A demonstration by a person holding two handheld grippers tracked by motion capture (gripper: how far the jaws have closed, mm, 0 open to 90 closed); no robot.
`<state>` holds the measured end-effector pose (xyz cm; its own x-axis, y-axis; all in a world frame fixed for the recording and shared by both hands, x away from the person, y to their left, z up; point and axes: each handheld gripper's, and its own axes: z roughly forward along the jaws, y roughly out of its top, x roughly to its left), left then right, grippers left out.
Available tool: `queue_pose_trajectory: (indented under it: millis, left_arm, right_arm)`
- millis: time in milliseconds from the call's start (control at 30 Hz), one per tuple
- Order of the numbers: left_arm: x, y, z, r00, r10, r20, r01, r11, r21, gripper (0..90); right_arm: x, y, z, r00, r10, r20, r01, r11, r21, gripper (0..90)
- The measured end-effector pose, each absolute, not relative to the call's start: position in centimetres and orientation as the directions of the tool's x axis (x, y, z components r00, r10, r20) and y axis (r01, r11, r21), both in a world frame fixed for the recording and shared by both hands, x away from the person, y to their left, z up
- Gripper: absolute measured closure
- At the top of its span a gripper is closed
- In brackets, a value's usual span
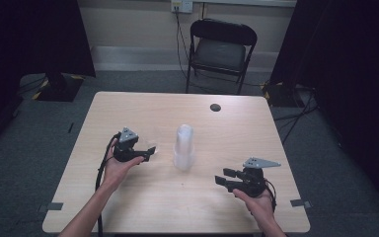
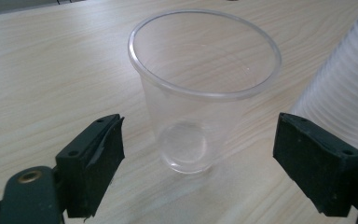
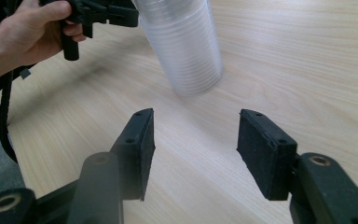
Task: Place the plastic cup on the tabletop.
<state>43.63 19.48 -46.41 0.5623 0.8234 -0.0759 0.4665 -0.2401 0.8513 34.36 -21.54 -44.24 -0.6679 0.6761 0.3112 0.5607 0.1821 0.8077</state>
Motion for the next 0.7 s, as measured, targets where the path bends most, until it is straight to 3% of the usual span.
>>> queue_pose_trajectory:
  millis: [700]
  left_arm:
    - [39.5,21.8,-44.4,0.556,0.822,-0.122,0.491,-0.206,0.847,17.9]
  right_arm:
    - [34.7,-22.1,-44.6,-0.641,0.713,0.283,0.559,0.181,0.809,43.4]
